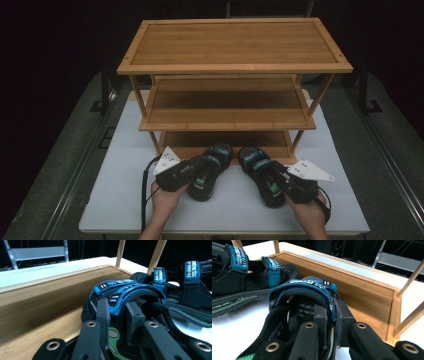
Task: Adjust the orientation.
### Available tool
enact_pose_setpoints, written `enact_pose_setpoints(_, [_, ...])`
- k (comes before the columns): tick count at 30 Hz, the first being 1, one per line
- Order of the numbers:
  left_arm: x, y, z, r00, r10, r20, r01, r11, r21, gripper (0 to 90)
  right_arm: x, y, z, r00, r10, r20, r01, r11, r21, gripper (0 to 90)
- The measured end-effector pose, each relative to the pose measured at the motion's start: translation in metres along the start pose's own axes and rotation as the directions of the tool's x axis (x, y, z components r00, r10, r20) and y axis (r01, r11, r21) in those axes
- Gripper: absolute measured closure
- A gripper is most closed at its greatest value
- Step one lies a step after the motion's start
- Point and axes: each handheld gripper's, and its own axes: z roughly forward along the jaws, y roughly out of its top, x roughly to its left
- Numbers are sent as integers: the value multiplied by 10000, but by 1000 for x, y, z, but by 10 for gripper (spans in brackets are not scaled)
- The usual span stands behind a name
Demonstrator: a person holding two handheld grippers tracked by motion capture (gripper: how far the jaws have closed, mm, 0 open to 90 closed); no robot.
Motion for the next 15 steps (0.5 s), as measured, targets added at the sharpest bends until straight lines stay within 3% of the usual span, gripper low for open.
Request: enact_pose_setpoints(15, [4, 1, 19, 9992, 20, -398, -27, 9998, -177, 757, -1, 10, 28, 9978, -89, 659, 99, 9999, -142, 812])
